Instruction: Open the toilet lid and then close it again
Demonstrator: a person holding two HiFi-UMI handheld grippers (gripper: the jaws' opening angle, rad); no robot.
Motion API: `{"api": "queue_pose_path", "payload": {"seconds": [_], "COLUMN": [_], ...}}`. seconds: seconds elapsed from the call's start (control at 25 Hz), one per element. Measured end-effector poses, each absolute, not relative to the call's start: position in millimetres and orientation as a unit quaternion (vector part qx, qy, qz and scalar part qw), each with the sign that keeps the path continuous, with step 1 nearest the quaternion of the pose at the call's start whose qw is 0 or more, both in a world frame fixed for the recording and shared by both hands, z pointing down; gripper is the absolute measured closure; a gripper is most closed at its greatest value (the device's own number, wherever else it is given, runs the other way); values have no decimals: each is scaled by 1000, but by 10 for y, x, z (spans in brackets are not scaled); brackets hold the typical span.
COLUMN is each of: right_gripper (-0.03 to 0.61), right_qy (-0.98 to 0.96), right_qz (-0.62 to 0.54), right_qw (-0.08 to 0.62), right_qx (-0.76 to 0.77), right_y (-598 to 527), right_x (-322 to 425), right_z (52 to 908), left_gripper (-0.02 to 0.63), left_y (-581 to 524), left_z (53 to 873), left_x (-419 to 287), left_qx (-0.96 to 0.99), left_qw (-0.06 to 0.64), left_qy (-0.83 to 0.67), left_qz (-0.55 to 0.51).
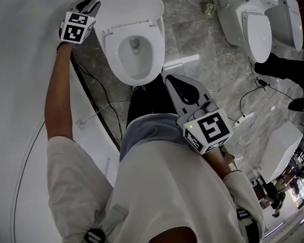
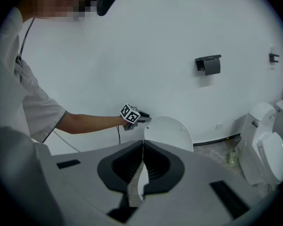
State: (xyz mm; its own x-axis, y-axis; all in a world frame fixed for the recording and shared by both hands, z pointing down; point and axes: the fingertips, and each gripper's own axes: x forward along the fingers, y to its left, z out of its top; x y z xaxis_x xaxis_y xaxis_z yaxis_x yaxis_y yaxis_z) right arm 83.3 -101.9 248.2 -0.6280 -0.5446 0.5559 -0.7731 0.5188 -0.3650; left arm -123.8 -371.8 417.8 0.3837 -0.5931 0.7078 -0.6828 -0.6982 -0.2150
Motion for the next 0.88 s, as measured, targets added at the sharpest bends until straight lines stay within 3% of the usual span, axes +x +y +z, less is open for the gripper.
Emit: {"api": "queue_pose_path", "payload": {"seconds": [0.32, 0.88], "right_gripper": [568, 568], "right_qy": [-842, -836], "right_qz": [309, 322], "right_qw": [192, 193], "right_qx": [398, 400], "right_y": [-1026, -975], "right_x": [848, 868], "right_z": [2535, 2579], "left_gripper": [502, 561], "left_y": [-3796, -3758], "left_z": [4295, 4378], "left_x": [-1099, -985], "left_qx": [822, 834], "left_qw": [-36, -25], "left_qy": [-301, -288], "left_qz": [482, 470]}}
